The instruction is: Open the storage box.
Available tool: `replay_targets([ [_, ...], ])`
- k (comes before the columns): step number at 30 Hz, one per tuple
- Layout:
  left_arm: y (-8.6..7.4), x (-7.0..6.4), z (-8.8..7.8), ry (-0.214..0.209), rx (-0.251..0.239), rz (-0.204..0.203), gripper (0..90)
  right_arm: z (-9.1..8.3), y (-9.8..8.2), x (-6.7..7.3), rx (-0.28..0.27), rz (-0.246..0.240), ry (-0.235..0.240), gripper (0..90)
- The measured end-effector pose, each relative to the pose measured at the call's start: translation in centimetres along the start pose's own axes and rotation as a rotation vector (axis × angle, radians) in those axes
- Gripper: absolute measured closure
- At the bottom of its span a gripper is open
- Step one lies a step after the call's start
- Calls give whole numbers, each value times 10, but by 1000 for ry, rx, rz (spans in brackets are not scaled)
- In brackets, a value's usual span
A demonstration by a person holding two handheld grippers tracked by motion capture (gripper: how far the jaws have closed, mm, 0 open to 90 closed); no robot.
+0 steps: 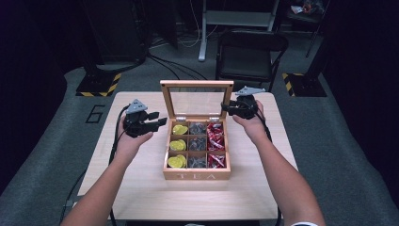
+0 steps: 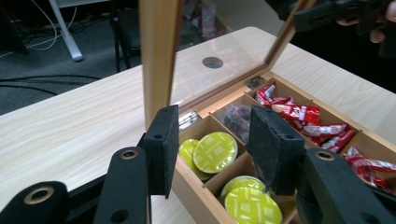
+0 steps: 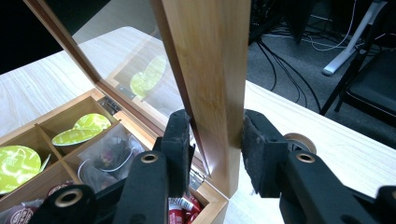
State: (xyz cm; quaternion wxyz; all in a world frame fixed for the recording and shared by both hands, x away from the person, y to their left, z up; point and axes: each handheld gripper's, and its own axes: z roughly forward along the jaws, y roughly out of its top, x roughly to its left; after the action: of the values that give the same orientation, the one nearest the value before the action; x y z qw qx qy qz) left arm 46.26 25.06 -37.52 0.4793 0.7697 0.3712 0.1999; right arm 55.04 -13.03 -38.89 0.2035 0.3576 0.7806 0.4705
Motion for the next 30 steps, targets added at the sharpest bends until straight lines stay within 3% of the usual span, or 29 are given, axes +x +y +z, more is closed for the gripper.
replay_targets([
  [14, -17, -22, -14, -3, 25, 57, 534, 5, 7, -5, 32, 17, 3, 647],
  [19, -20, -24, -18, -8, 19, 48, 534, 7, 9, -8, 37, 8, 3, 653],
  [30, -33, -20, -20, -4, 5, 2, 534, 13, 13, -13, 46, 43, 1, 660],
])
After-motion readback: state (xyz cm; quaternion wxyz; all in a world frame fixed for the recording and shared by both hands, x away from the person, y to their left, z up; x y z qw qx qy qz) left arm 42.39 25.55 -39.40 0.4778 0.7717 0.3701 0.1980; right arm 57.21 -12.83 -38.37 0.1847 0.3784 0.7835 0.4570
